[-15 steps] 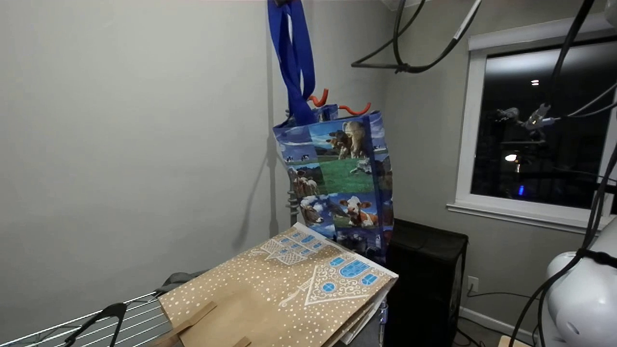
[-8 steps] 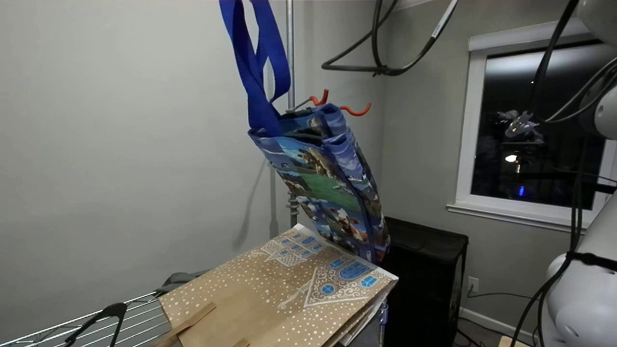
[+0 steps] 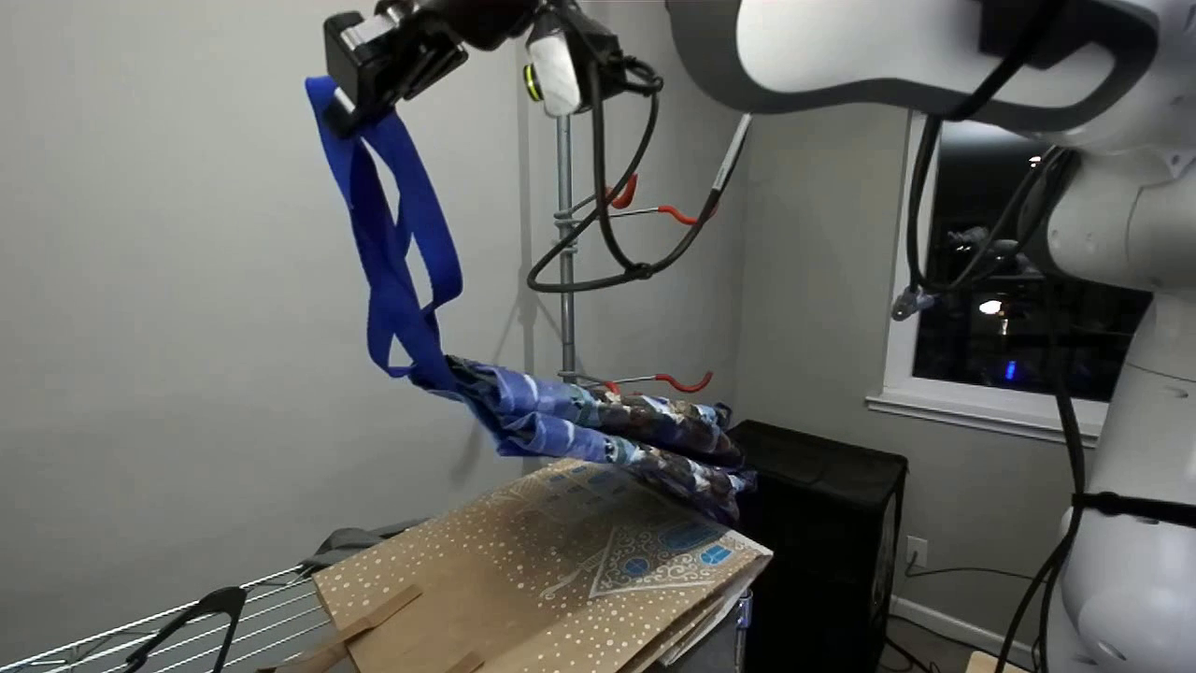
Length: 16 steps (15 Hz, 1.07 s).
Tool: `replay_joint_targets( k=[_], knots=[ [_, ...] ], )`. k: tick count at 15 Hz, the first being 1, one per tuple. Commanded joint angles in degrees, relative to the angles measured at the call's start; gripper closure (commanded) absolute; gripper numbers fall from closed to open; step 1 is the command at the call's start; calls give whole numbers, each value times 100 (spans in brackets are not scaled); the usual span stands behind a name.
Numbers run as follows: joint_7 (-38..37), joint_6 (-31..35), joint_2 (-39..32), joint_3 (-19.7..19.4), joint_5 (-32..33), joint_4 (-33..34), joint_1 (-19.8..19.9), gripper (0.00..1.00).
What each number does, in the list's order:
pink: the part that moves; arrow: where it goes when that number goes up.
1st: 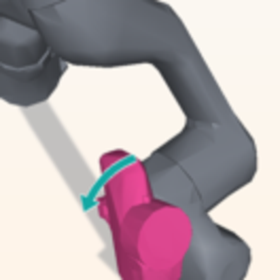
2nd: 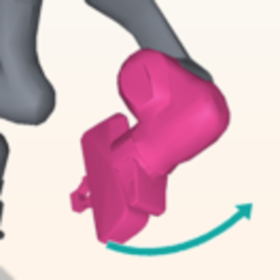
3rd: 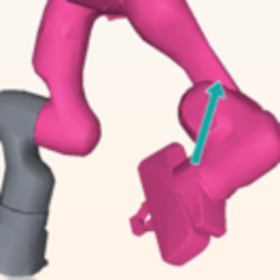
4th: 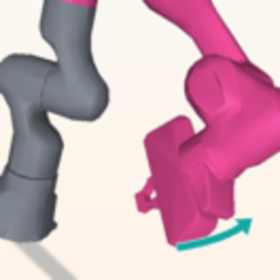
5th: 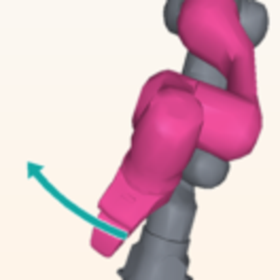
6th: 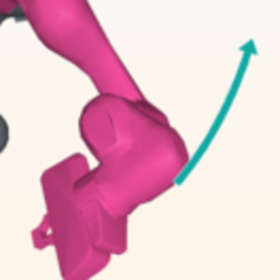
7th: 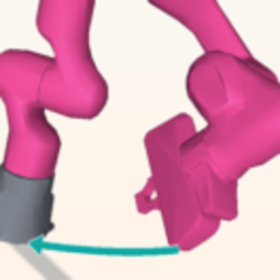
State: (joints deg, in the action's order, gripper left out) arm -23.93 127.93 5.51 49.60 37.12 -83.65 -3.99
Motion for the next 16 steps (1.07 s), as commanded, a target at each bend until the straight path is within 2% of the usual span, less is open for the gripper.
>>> replay_joint_targets(
  k=[1, 7, 8, 9, 11, 16],
  knots=[
    [-453, 32, -516, -198, 530, 31, -496, 99],
    [-716, -17, -966, -859, 742, 205, -1499, 99],
    [-662, 1, -995, -965, 703, 215, -1640, 96],
    [-633, -26, -1016, -1065, 660, 235, -1768, 71],
    [-586, -12, -1028, -1258, 603, 242, -1978, 68],
    [-527, 87, -946, -1655, 472, 199, -2288, 37]
  ],
)
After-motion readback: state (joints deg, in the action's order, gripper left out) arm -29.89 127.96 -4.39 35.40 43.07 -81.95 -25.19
